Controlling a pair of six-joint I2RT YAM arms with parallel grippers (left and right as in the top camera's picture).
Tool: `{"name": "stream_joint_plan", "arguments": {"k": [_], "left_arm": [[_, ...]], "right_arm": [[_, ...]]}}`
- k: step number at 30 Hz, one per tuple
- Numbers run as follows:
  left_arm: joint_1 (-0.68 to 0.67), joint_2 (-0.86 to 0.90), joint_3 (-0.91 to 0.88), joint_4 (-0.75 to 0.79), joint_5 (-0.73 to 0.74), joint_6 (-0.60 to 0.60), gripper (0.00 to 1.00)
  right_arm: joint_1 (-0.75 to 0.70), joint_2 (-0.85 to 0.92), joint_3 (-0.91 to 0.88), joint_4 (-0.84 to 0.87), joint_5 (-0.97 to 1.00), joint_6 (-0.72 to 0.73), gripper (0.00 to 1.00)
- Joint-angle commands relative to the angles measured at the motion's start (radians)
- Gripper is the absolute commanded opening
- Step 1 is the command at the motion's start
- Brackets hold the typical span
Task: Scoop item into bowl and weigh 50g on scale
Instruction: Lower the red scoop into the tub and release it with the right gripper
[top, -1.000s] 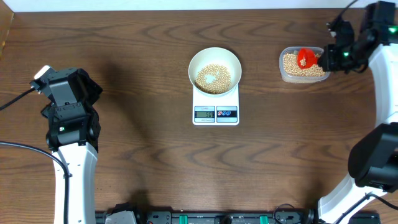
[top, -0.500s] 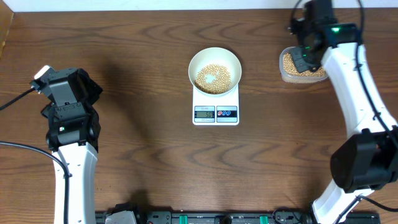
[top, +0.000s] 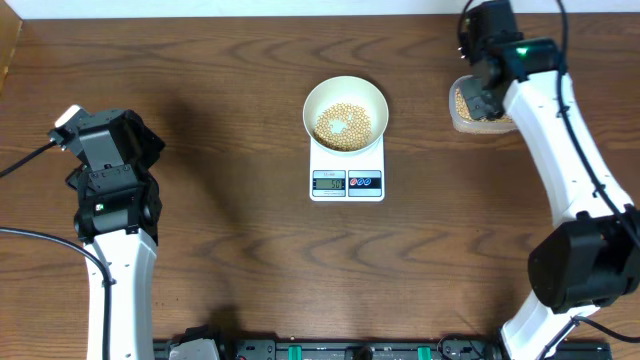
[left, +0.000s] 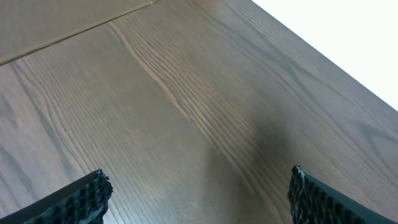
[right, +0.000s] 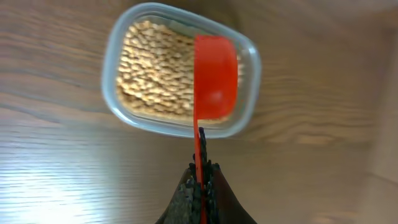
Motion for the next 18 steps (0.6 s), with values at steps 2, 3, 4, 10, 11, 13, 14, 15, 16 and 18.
{"name": "stream_joint_plan", "arguments": {"k": [2, 3, 4, 10, 11, 13, 14, 15, 16, 18], "left_arm": [[0.004, 0.006, 0.0, -0.002, -0.014, -0.001, 0.93], [0.004, 0.006, 0.0, -0.002, -0.014, -0.001, 0.93], [0.004, 0.006, 0.0, -0.002, -0.014, -0.001, 0.93], [0.004, 0.006, 0.0, -0.002, -0.014, -0.001, 0.93], [0.004, 0.006, 0.0, -0.002, -0.014, -0.001, 0.93], [0.004, 0.006, 0.0, -0.002, -0.014, -0.001, 0.93], [0.004, 0.006, 0.0, -0.002, -0.014, -0.001, 0.93], [0.004, 0.006, 0.0, -0.002, -0.014, -0.001, 0.93], [0.004, 0.006, 0.0, -0.002, -0.014, -0.001, 0.93], [0.004, 0.006, 0.0, -0.002, -0.014, -0.001, 0.93]], "right_arm": [[-0.113, -0.029, 0.008, 0.014, -0.356, 0.172, 0.01], [-0.135, -0.029, 0.008, 0.019, -0.402, 0.209, 0.01], [-0.159, -0.029, 0.008, 0.025, -0.439, 0.265, 0.01], [-0.248, -0.029, -0.016, 0.036, -0.538, 0.458, 0.01], [-0.258, -0.029, -0.026, 0.037, -0.539, 0.482, 0.01], [-0.275, -0.029, -0.051, 0.045, -0.553, 0.503, 0.01], [-0.284, -0.029, -0.069, 0.058, -0.583, 0.503, 0.01], [-0.294, -0.029, -0.089, 0.075, -0.623, 0.504, 0.01], [-0.303, -0.029, -0.105, 0.089, -0.65, 0.514, 0.01], [-0.32, -0.029, -0.143, 0.116, -0.669, 0.549, 0.01]]}}
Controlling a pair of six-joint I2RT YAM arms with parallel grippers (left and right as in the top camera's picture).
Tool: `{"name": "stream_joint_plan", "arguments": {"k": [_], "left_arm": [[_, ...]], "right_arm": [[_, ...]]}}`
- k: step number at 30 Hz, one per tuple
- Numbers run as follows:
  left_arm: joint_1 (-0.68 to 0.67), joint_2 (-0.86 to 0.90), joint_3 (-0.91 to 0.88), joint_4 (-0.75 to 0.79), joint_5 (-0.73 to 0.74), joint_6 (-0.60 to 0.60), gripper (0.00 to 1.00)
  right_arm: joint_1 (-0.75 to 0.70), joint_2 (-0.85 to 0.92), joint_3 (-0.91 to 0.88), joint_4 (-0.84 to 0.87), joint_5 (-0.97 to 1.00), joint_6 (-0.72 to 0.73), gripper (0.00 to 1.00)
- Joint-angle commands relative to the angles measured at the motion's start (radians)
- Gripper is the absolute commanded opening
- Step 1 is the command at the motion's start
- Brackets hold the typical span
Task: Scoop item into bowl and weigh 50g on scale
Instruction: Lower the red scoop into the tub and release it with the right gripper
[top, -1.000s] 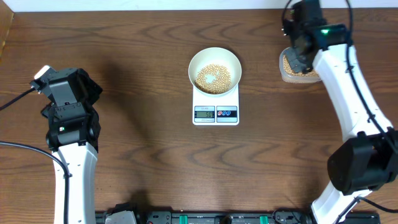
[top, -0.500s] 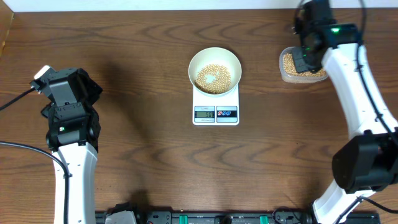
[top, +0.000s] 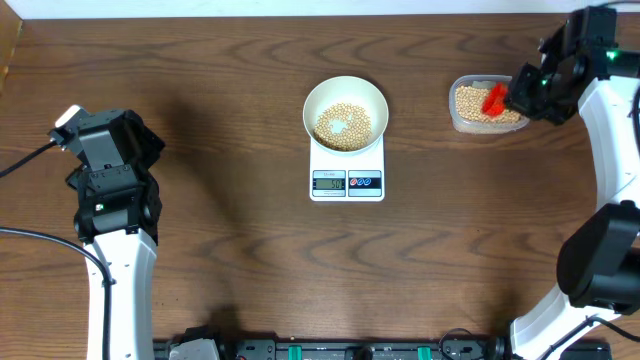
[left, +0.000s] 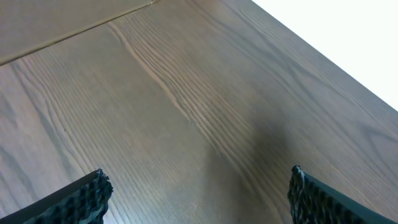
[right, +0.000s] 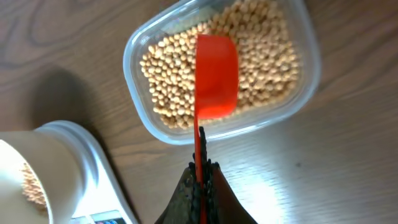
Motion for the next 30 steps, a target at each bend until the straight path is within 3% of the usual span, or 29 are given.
{"name": "stream_joint_plan", "arguments": {"k": [1, 7, 14, 19, 24, 30], "left_arm": [[0.004, 0.006, 0.0, -0.002, -0.014, -0.001, 0.93], [0.004, 0.006, 0.0, -0.002, -0.014, -0.001, 0.93], [0.004, 0.006, 0.0, -0.002, -0.014, -0.002, 0.93], [0.004, 0.006, 0.0, -0.002, -0.014, -0.001, 0.93], [0.004, 0.006, 0.0, -0.002, -0.014, -0.001, 0.93], [0.004, 0.006, 0.0, -0.002, -0.014, -0.001, 0.93]], "right_arm": [[-0.036, -0.025, -0.064, 0.026, -0.096, 0.101, 0.01], [-0.079, -0.025, -0.104, 0.043, -0.096, 0.119, 0.04], [-0.107, -0.025, -0.104, 0.043, -0.096, 0.122, 0.38], [-0.12, -0.025, -0.103, 0.042, -0.096, 0.122, 0.49], [-0.144, -0.032, -0.099, 0.026, -0.096, 0.121, 0.57], [-0.166, -0.05, -0.093, 0.014, -0.096, 0.092, 0.6]]}}
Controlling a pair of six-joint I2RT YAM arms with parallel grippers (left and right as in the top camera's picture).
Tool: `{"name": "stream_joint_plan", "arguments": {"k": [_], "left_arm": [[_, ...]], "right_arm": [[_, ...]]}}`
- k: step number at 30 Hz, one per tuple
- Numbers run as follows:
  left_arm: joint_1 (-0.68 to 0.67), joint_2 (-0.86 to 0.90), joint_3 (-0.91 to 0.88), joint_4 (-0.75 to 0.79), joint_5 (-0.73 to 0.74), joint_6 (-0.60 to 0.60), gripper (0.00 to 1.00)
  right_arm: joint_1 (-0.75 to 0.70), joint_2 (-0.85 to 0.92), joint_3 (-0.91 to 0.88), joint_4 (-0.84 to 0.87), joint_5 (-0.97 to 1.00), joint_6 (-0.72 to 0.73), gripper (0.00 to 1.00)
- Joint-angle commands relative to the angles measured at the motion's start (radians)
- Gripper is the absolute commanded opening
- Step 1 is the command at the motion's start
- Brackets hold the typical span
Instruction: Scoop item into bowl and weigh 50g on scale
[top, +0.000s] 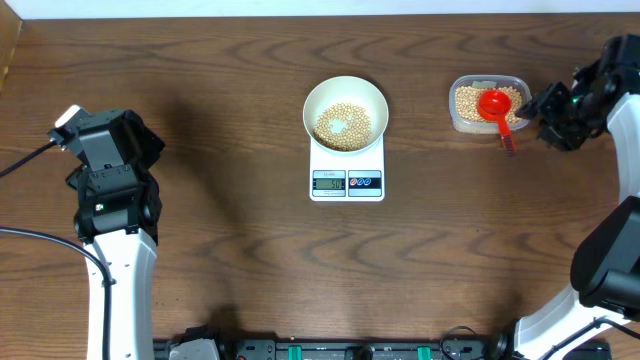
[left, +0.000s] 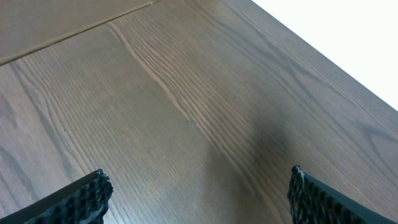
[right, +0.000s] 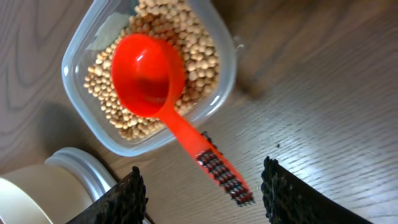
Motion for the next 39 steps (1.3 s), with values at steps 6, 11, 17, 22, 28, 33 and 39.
{"name": "stream_joint_plan", "arguments": {"k": [6, 11, 17, 22, 28, 33, 39], "left_arm": [[0.004, 0.006, 0.0, -0.002, -0.014, -0.001, 0.93], [0.004, 0.006, 0.0, -0.002, -0.014, -0.001, 0.93], [0.004, 0.006, 0.0, -0.002, -0.014, -0.001, 0.93], [0.004, 0.006, 0.0, -0.002, -0.014, -0.001, 0.93], [0.004, 0.006, 0.0, -0.002, -0.014, -0.001, 0.93], [0.004, 0.006, 0.0, -0.002, -0.014, -0.001, 0.93], [0.004, 0.006, 0.0, -0.002, -0.014, -0.001, 0.93]], "right_arm": [[-0.018, -0.091, 0.009, 0.0, -0.006, -0.086, 0.6], [-0.017, -0.202, 0.014, -0.001, -0.007, -0.198, 0.63], [-0.016, -0.405, 0.013, -0.035, -0.002, -0.294, 0.77], [-0.016, -0.525, 0.013, -0.095, 0.025, -0.295, 0.92], [-0.016, -0.613, 0.013, -0.121, 0.024, -0.283, 0.99], [-0.016, -0.636, 0.013, -0.149, 0.024, -0.283, 0.99], [-0.016, -0.635, 0.013, -0.233, 0.024, -0.283, 0.99]]}}
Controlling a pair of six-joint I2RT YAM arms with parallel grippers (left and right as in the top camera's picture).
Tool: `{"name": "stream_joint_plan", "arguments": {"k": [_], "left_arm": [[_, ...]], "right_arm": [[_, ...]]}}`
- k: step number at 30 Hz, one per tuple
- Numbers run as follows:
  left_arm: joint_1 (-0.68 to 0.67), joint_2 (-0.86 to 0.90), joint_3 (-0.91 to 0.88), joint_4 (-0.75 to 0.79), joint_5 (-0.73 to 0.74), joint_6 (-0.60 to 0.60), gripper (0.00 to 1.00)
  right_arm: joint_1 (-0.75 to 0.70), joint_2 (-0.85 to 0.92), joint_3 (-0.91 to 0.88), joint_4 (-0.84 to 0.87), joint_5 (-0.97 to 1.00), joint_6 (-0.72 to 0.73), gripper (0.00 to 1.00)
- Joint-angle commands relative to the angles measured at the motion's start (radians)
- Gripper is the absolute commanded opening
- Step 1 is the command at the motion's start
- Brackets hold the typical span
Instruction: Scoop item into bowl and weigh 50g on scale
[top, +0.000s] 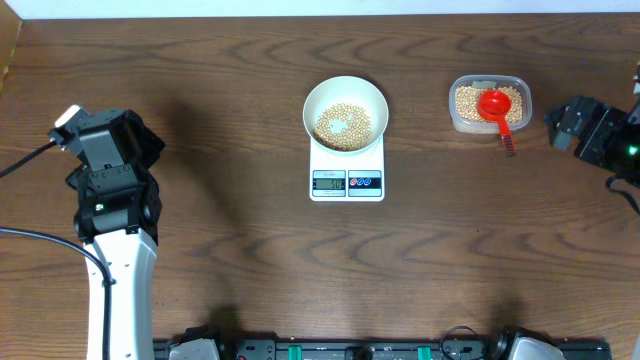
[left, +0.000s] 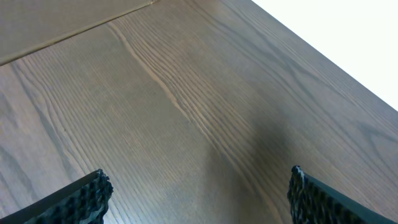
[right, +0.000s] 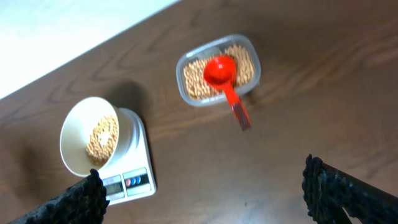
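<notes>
A cream bowl (top: 345, 112) of soybeans stands on the white scale (top: 347, 180) at mid table; both also show in the right wrist view, the bowl (right: 90, 137) on the scale (right: 134, 180). The clear tub (top: 488, 102) of soybeans holds the red scoop (top: 496, 105), handle hanging over its front rim; the tub (right: 216, 70) and scoop (right: 222, 78) lie far from my right gripper (right: 205, 193), which is open and empty, high up at the right edge (top: 600, 135). My left gripper (left: 198, 193) is open over bare wood at the far left (top: 105, 150).
The wooden table (top: 250, 260) carries nothing else besides the scale, bowl and tub. A white surface borders the table's far edge (right: 74, 37). A rail of equipment (top: 330, 350) runs along the front edge.
My right gripper has drawn back from the scoop to the right edge and risen well above the table. The scoop stays in the tub. The left arm has not moved.
My right gripper was shut on the red scoop's handle above the tub. It held the scoop over the beans, then stood open with the scoop lying in the tub. Now it sits far back and high, empty. The left arm stayed still throughout.
</notes>
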Motion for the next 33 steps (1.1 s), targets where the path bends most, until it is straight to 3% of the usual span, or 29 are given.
{"name": "stream_joint_plan", "arguments": {"k": [1, 23, 33], "left_arm": [[0.004, 0.006, 0.0, -0.002, -0.014, -0.001, 0.93], [0.004, 0.006, 0.0, -0.002, -0.014, -0.001, 0.93], [0.004, 0.006, 0.0, -0.002, -0.014, -0.001, 0.93]], "right_arm": [[-0.014, -0.006, 0.011, -0.035, 0.002, -0.006, 0.99], [-0.005, -0.02, 0.003, -0.029, 0.067, -0.008, 0.99], [0.068, -0.279, -0.265, 0.266, 0.238, -0.011, 0.99]]}}
